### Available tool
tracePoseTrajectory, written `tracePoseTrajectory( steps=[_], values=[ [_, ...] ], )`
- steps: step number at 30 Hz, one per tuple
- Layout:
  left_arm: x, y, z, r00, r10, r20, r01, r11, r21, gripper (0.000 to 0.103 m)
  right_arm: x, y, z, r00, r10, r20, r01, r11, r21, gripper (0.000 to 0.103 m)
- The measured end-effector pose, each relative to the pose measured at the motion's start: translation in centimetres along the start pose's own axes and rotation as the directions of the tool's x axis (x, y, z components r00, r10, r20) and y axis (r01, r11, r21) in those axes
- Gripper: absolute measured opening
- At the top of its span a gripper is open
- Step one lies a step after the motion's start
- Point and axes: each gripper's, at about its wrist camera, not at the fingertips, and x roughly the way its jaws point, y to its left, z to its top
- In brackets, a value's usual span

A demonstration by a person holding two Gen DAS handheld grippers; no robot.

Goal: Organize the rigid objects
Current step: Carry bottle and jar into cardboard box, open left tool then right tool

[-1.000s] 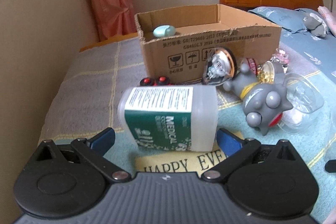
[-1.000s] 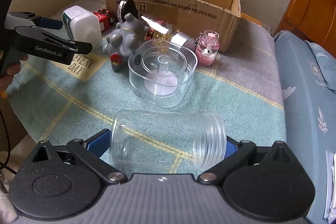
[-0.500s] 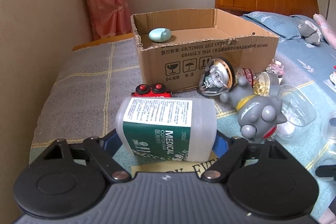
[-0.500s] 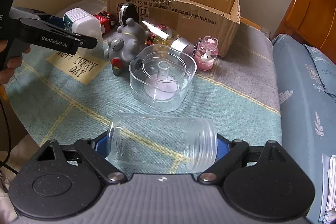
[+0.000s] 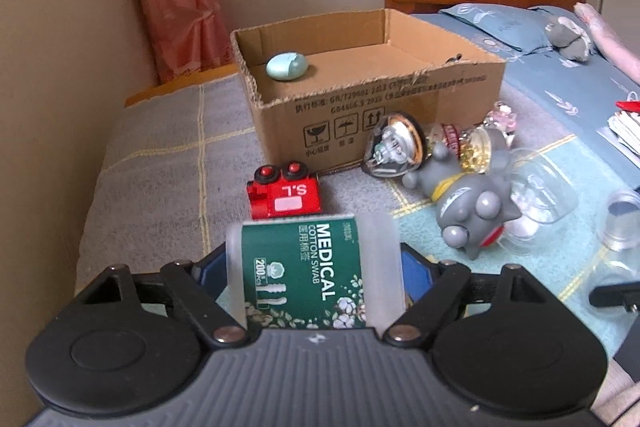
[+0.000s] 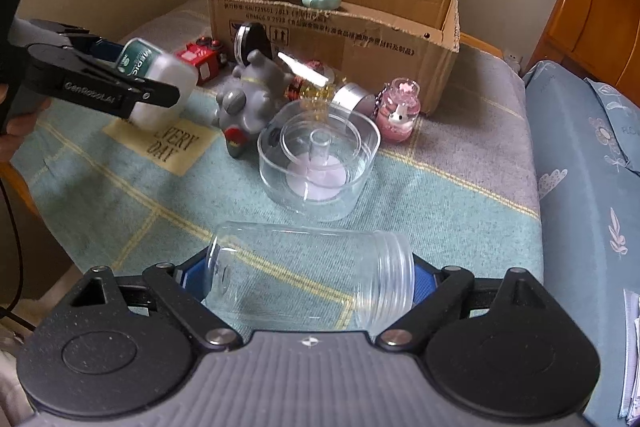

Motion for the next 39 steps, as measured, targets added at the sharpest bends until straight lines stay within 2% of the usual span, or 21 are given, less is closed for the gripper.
tracePoseTrajectory(
  steps=[12, 16, 21, 25, 30, 37, 39],
  values=[
    [-3.1, -0.3, 2.4, 0.998, -0.063, 0.013, 0.062, 0.996, 0.061, 0.083, -1.0, -0.9, 1.9, 0.998, 0.026, 0.052, -0.024, 0.999, -0.026, 0.094],
    [-3.9, -0.3, 4.6, 0.995, -0.095, 0.039, 0.092, 0.993, 0.073, 0.083, -1.7, -1.6, 3.3, 0.995, 0.051, 0.086, -0.048, 0.998, -0.034, 0.094],
    [-4.1, -0.2, 8.1, 0.99, -0.105, 0.096, 0.095, 0.99, 0.1, 0.083, -2.6, -2.7, 5.8, 0.986, 0.05, 0.16, -0.043, 0.998, -0.041, 0.094],
    [-3.1, -0.4, 11.2, 0.986, -0.093, 0.139, 0.075, 0.989, 0.129, 0.083, -2.6, -3.5, 8.0, 0.978, 0.037, 0.207, -0.029, 0.999, -0.043, 0.094],
    [-0.5, -0.3, 14.2, 0.984, -0.095, 0.15, 0.076, 0.989, 0.127, 0.083, -2.4, -4.8, 10.8, 0.969, 0.031, 0.246, -0.02, 0.999, -0.044, 0.094],
    [3.6, 0.1, 15.9, 0.987, -0.071, 0.141, 0.061, 0.995, 0.074, 0.084, -1.8, -6.0, 13.6, 0.961, 0.008, 0.277, 0.005, 0.999, -0.046, 0.094],
    [4.3, 0.7, 15.6, 0.988, -0.074, 0.133, 0.068, 0.996, 0.053, 0.09, -1.5, -6.3, 14.1, 0.961, 0.004, 0.276, 0.006, 0.999, -0.037, 0.094]
  ],
)
